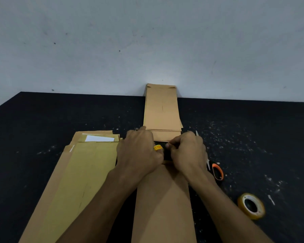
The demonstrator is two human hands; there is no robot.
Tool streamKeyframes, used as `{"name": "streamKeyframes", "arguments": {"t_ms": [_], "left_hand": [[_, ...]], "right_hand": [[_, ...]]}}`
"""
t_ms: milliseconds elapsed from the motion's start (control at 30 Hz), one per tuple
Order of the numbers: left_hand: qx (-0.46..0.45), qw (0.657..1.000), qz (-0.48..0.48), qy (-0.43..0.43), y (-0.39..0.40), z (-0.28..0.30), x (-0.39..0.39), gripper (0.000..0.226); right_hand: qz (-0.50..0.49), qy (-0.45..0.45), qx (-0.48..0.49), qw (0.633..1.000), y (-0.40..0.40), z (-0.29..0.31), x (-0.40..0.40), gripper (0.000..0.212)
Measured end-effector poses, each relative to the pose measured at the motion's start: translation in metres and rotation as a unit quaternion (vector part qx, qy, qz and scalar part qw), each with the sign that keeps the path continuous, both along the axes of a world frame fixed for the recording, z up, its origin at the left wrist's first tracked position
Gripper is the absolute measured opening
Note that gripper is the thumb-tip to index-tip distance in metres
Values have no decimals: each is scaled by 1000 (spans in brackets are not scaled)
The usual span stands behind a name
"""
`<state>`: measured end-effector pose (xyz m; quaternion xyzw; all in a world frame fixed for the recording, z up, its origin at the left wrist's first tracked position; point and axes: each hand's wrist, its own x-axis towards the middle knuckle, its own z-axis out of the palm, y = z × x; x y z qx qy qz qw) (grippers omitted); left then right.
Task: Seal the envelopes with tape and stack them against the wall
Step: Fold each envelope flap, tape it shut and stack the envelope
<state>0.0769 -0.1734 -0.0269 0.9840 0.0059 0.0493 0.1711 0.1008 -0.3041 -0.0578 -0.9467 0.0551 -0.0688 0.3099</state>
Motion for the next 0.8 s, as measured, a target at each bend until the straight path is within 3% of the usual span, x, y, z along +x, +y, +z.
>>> {"name": "streamKeyframes", "arguments": {"t_ms": [333,467,600,667,800], "left_hand": [[-48,999,-1,-7,7,-8,3,25],[-61,998,-17,-11,11,-8,0,24],[-130,991,-40,-15,21,2,-1,46],[-270,959,-74,-41,26,16,-4,48],[-605,790,-97,-11,28,42,-11,47]], "right_hand": [[-13,-16,29,999,-7,-5,9,25],[-14,-12,97,995,-16,-5,12,14],[19,-47,141,989,-20,4,8,9],[49,-80,159,983,-17,16,4,5],[106,-64,323,938,-9,45,-7,2]]}}
